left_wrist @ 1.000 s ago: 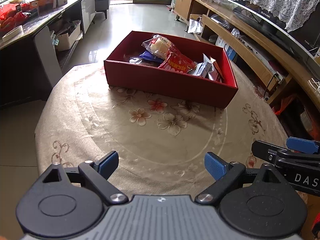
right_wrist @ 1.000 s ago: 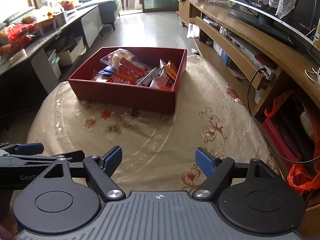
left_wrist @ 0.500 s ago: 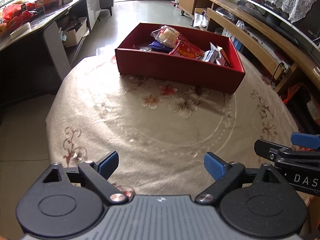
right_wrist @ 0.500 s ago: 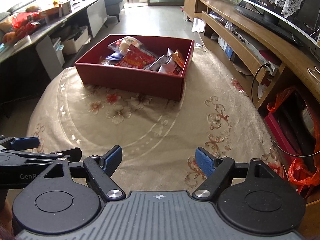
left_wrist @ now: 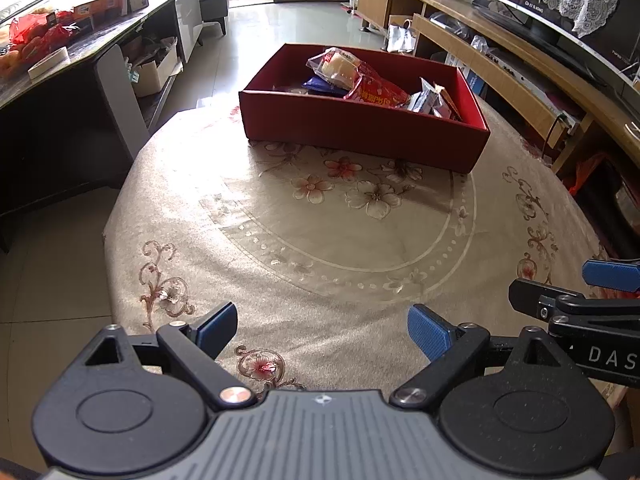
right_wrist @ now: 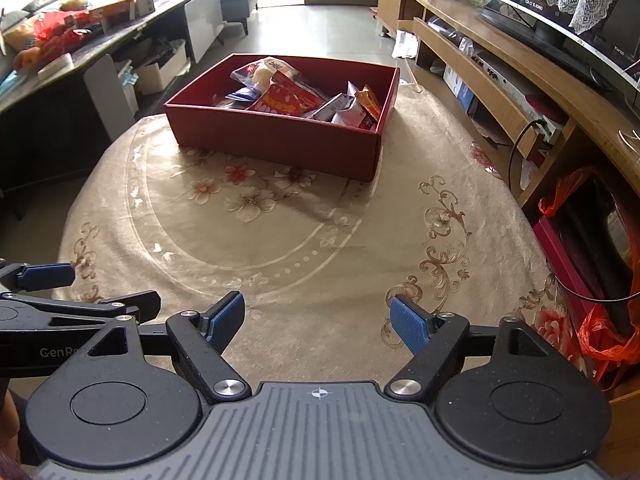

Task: Organize snacks

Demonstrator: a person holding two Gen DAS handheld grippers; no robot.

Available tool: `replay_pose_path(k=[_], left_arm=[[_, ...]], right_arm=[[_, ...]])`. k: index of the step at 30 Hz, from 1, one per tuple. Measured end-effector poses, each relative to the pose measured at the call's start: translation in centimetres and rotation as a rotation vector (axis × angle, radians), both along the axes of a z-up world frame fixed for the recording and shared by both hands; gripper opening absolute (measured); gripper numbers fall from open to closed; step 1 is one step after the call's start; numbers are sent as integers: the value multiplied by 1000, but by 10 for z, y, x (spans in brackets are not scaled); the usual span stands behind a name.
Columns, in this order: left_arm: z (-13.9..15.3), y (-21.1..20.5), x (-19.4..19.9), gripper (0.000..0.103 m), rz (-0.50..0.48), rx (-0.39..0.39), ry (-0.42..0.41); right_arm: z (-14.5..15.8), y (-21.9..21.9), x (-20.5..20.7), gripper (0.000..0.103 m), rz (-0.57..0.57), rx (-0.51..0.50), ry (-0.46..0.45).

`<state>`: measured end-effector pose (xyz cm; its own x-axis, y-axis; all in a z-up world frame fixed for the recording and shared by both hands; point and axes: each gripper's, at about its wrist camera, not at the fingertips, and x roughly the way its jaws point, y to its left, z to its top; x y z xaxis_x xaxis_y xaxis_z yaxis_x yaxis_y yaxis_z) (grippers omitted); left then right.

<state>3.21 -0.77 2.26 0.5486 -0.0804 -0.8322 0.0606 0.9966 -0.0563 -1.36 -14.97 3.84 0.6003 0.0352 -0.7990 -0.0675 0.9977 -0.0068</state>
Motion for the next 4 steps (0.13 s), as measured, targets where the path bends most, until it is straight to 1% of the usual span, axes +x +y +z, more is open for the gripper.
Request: replay_pose_path(k=[4], left_arm=[[5,0,-3,90,-2,4,-26]], right_arm=[[2,-1,0,85,-5,6,-8]])
